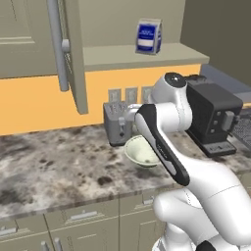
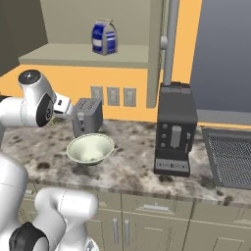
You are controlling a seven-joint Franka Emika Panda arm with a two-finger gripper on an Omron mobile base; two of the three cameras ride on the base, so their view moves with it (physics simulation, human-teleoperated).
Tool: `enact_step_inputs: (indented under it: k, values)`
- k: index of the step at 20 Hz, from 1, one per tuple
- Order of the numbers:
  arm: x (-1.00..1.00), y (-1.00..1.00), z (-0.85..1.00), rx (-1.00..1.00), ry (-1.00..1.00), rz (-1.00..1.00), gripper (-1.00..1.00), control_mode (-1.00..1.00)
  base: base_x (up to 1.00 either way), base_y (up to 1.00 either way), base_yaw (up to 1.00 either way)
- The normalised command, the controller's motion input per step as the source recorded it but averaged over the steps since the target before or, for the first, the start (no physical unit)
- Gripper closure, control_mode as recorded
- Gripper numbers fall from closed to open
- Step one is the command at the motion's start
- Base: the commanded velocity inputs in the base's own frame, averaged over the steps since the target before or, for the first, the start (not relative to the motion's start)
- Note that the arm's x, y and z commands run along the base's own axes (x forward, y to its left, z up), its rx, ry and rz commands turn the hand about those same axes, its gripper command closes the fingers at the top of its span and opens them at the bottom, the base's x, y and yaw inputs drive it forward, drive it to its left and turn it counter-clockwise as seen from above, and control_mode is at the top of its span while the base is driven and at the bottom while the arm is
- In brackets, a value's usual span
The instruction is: Pick the egg and butter from the fridge and place them by the bowl for mixing.
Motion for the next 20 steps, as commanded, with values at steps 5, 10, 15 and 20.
enact_step_inputs:
  k: [5,10,15,20]
  values:
    - [0.0,0.0,0.0,0.0,0.0,0.0,1.0,1.0,0.21,-0.01,0.03]
    - [0.0,0.0,0.0,0.0,0.0,0.0,1.0,1.0,0.0,0.0,0.0]
    - [0.0,0.0,0.0,0.0,0.0,0.0,1.0,1.0,-0.03,-0.02,-0.01]
    - [0.0,-0.2,-0.01,-0.01,0.0,-0.27,1.0,-1.0,0.0,0.0,0.0]
